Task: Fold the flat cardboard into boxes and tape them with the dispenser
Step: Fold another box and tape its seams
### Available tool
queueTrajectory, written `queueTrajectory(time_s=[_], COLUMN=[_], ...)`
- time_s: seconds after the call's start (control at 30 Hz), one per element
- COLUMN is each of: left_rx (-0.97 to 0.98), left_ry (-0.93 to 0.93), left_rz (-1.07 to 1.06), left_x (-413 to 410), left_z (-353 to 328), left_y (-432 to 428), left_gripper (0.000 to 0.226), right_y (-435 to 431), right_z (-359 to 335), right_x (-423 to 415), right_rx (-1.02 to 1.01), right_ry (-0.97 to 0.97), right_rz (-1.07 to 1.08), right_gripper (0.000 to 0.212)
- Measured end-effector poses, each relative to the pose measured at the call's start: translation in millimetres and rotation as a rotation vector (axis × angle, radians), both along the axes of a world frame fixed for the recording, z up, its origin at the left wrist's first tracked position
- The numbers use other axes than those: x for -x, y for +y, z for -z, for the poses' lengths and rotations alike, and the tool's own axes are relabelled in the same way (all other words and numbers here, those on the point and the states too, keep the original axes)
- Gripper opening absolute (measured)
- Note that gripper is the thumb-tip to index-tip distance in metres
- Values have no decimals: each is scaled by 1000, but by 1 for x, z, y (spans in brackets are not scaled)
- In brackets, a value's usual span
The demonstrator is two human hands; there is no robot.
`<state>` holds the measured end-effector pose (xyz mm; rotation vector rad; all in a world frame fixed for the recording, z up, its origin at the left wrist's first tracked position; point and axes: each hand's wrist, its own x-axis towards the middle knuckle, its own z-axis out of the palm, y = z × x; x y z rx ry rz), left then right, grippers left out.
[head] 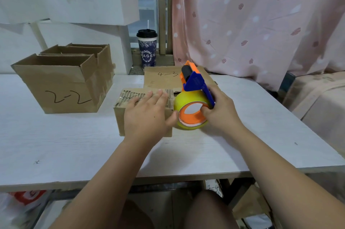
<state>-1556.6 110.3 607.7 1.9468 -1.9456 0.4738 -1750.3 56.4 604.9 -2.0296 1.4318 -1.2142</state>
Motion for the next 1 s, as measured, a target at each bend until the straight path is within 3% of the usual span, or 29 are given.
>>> queueTrajectory(time_s=[0.2,0.33,0.5,0.6,0.8,0.93,1.0], left_rx=[22,63,126,133,153,189,203], left_ry=[-2,49,116,133,141,149,154], left_rz=[26,-55,-80,-138,-168,-158,-154], left_x=[-6,-17,-20,-12,-11,-11,-12], left_z=[-1,0,1,2,1,2,2], left_y=[5,6,8,8,7,8,9], left_gripper=[63,60,55,44,32,29,28], right_y=[-3,-1,3,9,15,15,12], right_z=[-5,2,3,3,-14,-24,-27], right_x=[3,9,11,11,8,15,20], right_rx=[26,125,52,36,78,0,-78], right_ry=[57,227,-10,160,569,623,468], right_rz=[-35,61,76,71,90,17,-59], right_gripper=[62,60,55,58,90,93,91])
